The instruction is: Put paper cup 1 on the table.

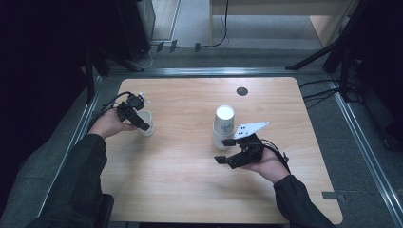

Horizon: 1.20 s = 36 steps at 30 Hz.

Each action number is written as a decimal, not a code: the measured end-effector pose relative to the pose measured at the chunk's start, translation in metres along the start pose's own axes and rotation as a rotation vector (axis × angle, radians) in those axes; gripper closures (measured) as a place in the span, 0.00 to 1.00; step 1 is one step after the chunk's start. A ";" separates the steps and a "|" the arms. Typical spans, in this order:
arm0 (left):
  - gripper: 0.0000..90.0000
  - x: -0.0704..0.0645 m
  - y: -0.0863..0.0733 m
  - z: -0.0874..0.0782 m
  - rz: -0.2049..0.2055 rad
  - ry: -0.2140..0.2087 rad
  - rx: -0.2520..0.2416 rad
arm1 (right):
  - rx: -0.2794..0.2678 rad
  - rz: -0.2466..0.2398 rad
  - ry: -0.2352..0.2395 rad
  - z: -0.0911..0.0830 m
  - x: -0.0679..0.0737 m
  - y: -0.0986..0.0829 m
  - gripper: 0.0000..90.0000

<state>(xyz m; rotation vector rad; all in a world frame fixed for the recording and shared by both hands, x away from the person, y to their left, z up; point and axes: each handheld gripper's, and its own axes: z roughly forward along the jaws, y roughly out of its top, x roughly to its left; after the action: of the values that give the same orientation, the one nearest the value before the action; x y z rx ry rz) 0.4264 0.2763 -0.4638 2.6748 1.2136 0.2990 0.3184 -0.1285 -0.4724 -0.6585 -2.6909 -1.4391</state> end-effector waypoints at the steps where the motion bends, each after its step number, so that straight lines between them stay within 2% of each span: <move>1: 0.24 0.000 0.000 0.000 0.000 0.000 0.000 | 0.000 0.000 0.000 0.000 0.000 0.000 0.31; 9: 0.22 -0.001 0.000 0.001 -0.005 0.000 0.001 | 0.006 -0.006 -0.002 0.001 0.001 0.000 0.31; 11: 0.21 0.000 0.000 0.002 -0.010 -0.036 -0.003 | 0.005 -0.004 -0.001 0.002 0.000 0.000 0.31; 15: 0.14 0.000 -0.002 0.005 -0.031 -0.041 0.001 | 0.002 -0.002 -0.001 0.001 0.000 0.001 0.31; 17: 0.14 0.000 -0.003 0.006 -0.037 -0.044 0.000 | 0.002 -0.003 -0.002 0.000 0.000 0.001 0.31; 19: 0.10 0.002 -0.004 0.006 -0.048 -0.060 -0.010 | 0.002 -0.002 -0.003 0.000 0.000 0.001 0.31; 29: 0.09 0.005 -0.007 -0.001 -0.075 -0.083 -0.035 | 0.006 0.001 -0.002 0.001 0.000 0.001 0.31; 34: 0.09 0.009 -0.011 -0.011 -0.102 -0.100 -0.083 | 0.007 -0.002 -0.001 0.001 0.001 0.000 0.31; 36: 0.09 0.009 -0.011 -0.013 -0.100 -0.101 -0.089 | 0.007 -0.003 -0.002 0.001 0.000 0.000 0.31</move>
<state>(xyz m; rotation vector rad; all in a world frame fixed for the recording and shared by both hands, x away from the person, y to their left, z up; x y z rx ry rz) 0.4212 0.2917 -0.4533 2.5124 1.2673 0.1960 0.3183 -0.1273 -0.4727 -0.6566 -2.6980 -1.4297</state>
